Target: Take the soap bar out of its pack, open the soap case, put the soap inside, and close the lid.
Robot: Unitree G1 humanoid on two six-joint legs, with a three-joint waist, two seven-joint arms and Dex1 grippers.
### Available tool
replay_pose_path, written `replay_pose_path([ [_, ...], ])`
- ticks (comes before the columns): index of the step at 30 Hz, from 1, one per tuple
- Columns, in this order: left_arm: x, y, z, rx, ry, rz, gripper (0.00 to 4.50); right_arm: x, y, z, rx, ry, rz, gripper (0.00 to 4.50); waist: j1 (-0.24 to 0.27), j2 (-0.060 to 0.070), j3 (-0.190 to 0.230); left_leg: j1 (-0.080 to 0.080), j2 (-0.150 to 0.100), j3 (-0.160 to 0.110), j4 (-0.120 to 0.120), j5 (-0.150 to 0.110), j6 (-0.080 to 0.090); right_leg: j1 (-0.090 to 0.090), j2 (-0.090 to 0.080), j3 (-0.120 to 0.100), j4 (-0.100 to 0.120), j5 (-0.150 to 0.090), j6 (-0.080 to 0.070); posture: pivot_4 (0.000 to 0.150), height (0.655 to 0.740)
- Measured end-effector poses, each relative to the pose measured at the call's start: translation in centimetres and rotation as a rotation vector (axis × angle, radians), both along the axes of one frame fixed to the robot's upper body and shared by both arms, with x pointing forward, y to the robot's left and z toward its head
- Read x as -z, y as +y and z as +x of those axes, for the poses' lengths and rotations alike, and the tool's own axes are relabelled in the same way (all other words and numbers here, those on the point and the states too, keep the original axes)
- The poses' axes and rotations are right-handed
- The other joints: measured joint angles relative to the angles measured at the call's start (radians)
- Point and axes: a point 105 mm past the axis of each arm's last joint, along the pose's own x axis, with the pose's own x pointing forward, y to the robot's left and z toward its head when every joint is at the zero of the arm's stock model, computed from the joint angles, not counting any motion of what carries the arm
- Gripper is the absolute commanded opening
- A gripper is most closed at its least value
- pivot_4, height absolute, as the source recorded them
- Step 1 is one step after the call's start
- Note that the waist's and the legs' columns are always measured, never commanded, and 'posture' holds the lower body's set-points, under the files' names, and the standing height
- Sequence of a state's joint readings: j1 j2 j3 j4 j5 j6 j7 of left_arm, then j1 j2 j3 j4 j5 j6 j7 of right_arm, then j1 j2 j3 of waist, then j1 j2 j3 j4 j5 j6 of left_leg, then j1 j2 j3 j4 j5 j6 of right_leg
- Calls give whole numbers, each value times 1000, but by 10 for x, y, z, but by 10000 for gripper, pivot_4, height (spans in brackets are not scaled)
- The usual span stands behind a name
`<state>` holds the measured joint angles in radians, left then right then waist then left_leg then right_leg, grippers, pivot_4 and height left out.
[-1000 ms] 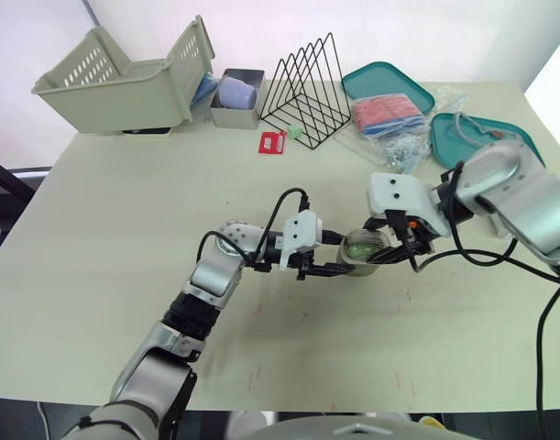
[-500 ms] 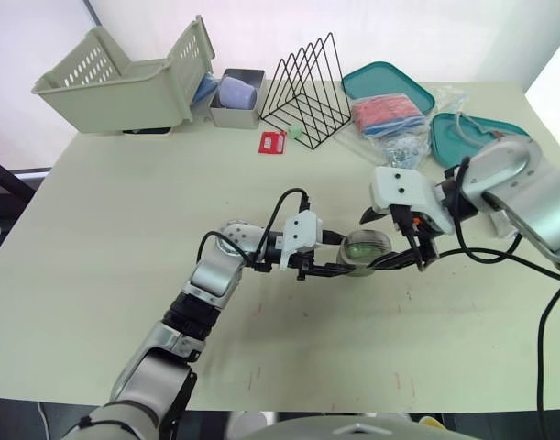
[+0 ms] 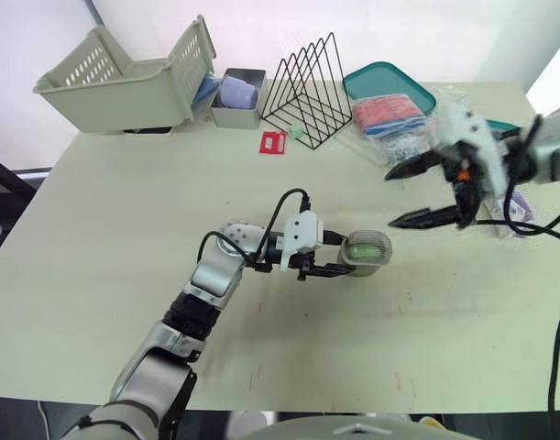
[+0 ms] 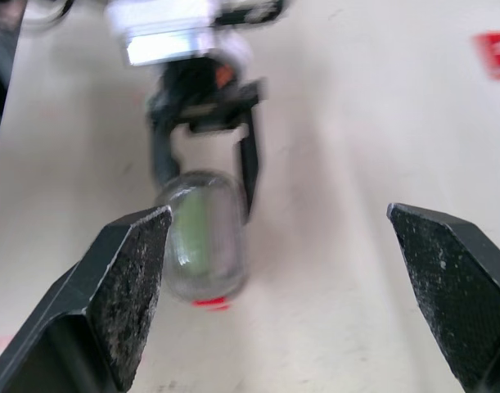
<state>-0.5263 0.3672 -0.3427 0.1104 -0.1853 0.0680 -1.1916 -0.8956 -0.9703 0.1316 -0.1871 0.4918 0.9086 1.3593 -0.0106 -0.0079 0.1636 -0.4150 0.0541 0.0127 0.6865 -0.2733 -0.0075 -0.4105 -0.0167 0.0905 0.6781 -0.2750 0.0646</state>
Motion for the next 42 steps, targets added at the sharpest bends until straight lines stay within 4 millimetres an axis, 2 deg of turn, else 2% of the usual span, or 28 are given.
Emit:
replay_pose_path([
  [2, 0, 0, 0, 0, 0, 0, 19522, 3, -6, 3, 35, 33, 60, 35600, 0, 0, 0, 0, 0, 0, 0, 0, 0, 0, 0, 0, 0, 0, 0, 1500, 7400],
  [4, 0, 0, 0, 0, 0, 0, 19522, 11, -15, 8, 87, 90, 106, 25994, 1, 0, 0, 0, 0, 0, 0, 0, 0, 0, 0, 0, 0, 0, 0, 1500, 7400],
  [5, 0, 0, 0, 1, 0, 0, 19522, 15, -19, 10, 110, 112, 120, 19591, 1, 0, 0, 0, 0, 0, 0, 0, 0, 0, 0, 0, 0, 0, 0, 1500, 7400],
  [6, 0, 0, 0, 1, 1, 0, 19522, 20, -24, 12, 133, 126, 128, 15588, 1, 0, 0, 0, 0, 0, 0, 0, 0, 0, 0, 0, 0, 0, 0, 1500, 7400],
  [7, 0, -1, 0, 2, 1, 1, 19522, 30, -31, 14, 162, 134, 136, 8056, 2, 0, 0, 0, 0, 0, 0, 0, 0, 0, 0, 0, 0, 0, 0, 1500, 7400],
  [8, 0, 0, 0, 2, 2, 0, 19522, 35, -34, 14, 171, 136, 136, 5824, 2, 0, 0, 0, 0, 0, 0, 0, 0, 0, 0, 0, 0, 0, 0, 1500, 7400],
  [9, 0, -1, 0, 2, 4, 1, 19522, 44, -40, 14, 183, 134, 135, 653, 4, 0, 0, -1, 0, 0, 0, 0, 0, 0, 0, 0, -1, 0, 0, 1500, 7400],
  [13, 0, 2, 1, -6, 9, 0, 19522, 88, -53, 4, 188, 171, 107, 208, -1, 0, 0, 0, 0, 0, 0, 0, 0, 0, 0, 1, 0, 0, 0, 1500, 7400],
  [17, 0, 2, 1, -9, 12, 1, 19522, 98, -51, -6, 130, 152, 86, 208, -2, 0, 0, 1, 0, 0, 0, 0, 0, 0, 0, 1, 0, 0, 0, 1500, 7400],
  [25, 0, 2, 1, -10, 13, 0, 19522, 94, -39, -15, 49, 118, 87, 208, -2, 0, 0, 0, 0, 0, 0, 0, 0, 0, 0, 1, 0, 0, 0, 1500, 7400],
  [42, 0, 3, 1, -9, 12, 1, 19522, 87, -23, -25, -4, 174, 135, 208, -2, 0, 0, 0, 0, 0, 0, 0, 0, 0, 0, 1, 0, 0, 0, 1500, 7400],
])
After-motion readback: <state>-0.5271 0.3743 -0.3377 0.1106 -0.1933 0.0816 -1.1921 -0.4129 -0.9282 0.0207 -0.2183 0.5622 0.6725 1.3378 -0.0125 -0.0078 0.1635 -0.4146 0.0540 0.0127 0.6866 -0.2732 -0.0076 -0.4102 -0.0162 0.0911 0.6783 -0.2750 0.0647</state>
